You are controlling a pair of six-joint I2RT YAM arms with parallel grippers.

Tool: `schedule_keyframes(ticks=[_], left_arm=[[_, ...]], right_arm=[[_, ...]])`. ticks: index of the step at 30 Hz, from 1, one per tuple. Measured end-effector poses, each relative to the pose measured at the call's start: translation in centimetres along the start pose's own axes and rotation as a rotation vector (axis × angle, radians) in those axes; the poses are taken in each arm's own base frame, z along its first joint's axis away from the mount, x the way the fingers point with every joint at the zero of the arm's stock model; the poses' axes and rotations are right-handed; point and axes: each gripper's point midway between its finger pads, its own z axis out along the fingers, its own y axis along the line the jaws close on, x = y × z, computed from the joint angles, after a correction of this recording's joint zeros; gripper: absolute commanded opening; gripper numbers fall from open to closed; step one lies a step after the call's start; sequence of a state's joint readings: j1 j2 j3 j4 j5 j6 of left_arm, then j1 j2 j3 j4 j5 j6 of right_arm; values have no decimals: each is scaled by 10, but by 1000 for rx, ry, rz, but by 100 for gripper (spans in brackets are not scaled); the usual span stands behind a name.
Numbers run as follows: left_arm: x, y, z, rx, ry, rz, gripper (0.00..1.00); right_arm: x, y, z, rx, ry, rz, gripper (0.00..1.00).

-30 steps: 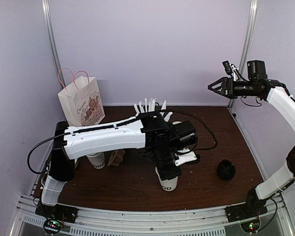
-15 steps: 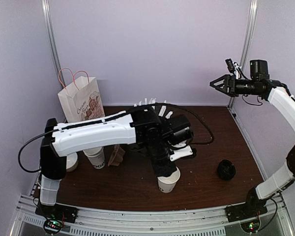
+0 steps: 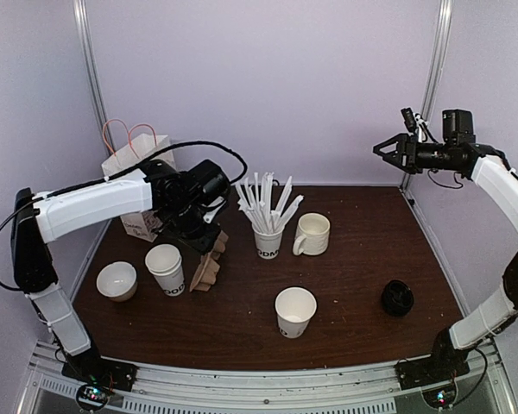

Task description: Pack the takeout coffee

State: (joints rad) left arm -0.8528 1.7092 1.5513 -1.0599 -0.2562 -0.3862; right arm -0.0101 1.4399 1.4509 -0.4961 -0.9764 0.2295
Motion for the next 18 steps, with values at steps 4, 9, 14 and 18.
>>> schedule_keyframes(ticks=[4, 9, 14, 18], left_arm=[[1, 11, 39, -28, 61, -36, 8], [3, 17, 56, -47, 93, -39, 0], [5, 14, 63, -38, 106, -28, 0], [8, 5, 71, 0, 128, -24, 0]], right_arm=[[0, -2, 0, 2, -1, 10, 75], [0, -1, -3, 1, -7, 8, 75], [0, -2, -3, 1, -10, 11, 75], [-1, -2, -4, 0, -13, 10, 75]])
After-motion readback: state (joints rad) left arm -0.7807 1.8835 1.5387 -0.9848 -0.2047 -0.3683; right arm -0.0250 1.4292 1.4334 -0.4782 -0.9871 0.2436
